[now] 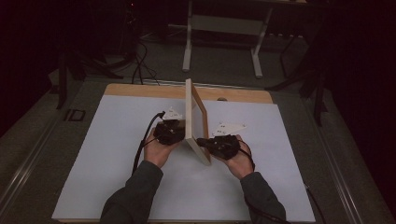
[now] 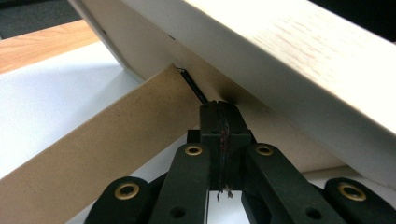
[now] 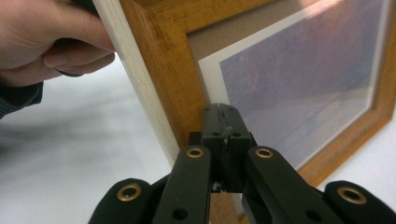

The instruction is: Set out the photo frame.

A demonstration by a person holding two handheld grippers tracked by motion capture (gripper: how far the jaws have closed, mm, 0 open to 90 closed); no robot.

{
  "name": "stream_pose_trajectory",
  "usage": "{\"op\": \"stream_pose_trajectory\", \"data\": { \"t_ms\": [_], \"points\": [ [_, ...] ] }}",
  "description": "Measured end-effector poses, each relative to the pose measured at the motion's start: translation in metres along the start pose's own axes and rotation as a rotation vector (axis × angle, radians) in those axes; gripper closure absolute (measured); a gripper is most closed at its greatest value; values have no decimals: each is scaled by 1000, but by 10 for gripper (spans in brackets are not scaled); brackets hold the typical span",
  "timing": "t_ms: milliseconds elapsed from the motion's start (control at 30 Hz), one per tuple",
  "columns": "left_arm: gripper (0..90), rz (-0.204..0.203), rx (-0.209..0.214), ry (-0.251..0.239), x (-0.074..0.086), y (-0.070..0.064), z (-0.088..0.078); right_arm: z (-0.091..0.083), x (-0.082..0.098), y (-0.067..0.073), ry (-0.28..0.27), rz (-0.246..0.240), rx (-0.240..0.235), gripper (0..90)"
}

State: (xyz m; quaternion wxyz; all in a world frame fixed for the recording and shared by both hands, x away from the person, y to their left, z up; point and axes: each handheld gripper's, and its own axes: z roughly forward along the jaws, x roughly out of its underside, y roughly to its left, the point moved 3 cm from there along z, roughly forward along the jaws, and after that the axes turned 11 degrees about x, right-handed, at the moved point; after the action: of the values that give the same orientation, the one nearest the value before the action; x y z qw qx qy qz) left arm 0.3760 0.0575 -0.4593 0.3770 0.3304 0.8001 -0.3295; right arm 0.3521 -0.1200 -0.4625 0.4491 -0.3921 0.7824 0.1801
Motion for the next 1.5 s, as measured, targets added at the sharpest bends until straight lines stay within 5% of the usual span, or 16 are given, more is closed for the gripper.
{"op": "stream_pose_trajectory", "data": {
  "t_ms": [533, 1033, 1500],
  "points": [
    [900, -14, 12, -14, 6, 7, -3, 9, -8, 10, -7, -23, -7, 898],
    [691, -52, 14, -71, 2, 11, -24, 0, -3, -2, -10, -13, 46, 815],
    [537, -142, -64, -164, -6, 19, -55, -6, 14, -17, 14, 16, 88, 760]
  ]
}}
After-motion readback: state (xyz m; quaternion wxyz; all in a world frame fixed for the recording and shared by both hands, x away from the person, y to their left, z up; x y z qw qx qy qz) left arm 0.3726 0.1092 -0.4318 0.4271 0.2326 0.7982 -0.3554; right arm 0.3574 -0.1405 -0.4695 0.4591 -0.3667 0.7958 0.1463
